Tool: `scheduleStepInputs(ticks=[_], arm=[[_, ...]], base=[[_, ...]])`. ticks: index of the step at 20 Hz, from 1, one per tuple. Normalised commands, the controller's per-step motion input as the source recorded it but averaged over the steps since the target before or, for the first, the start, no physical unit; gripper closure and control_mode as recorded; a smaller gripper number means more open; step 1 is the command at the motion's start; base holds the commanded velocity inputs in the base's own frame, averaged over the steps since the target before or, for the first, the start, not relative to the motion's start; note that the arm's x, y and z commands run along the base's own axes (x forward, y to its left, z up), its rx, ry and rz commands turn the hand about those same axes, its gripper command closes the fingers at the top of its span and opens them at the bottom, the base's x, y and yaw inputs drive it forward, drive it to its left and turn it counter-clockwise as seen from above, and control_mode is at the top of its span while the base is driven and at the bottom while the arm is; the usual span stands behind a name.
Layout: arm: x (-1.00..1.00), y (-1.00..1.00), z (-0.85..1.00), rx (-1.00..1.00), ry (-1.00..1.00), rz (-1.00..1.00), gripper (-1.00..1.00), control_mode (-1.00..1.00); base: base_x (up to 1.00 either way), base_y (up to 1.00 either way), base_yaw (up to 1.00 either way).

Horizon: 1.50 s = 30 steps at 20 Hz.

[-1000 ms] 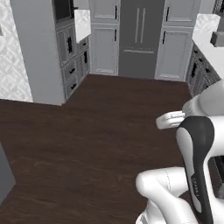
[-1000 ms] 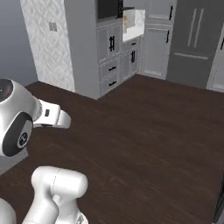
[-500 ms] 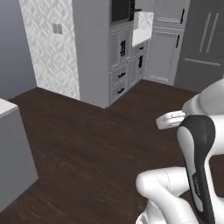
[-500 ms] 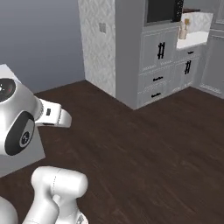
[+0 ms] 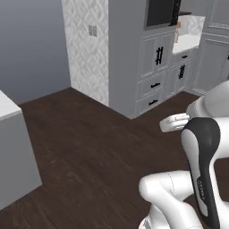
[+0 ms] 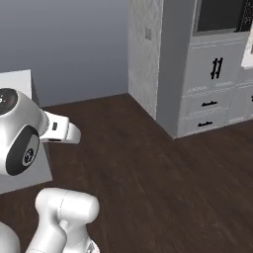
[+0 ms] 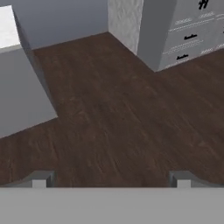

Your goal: Navigate to the microwave.

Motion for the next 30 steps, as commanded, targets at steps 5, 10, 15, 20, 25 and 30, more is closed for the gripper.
scheduleStepInputs(ticks=[5,10,15,20,25,30], arm=[[0.0,0.0,0.0,0.0,0.0,0.0,-1.0,1.0],[0.0,0.0,0.0,0.0,0.0,0.0,-1.0,1.0],[0.0,0.0,0.0,0.0,0.0,0.0,-1.0,1.0],[0.0,0.0,0.0,0.0,0.0,0.0,-1.0,1.0],[0.0,0.0,0.0,0.0,0.0,0.0,-1.0,1.0],[0.0,0.0,0.0,0.0,0.0,0.0,-1.0,1.0]], base=[[1.0,-1.0,0.45],[0.87,-1.0,0.4],[0.47,-1.0,0.29],[0.33,-1.0,0.24],[0.52,-1.0,0.27],[0.62,-1.0,0.28]])
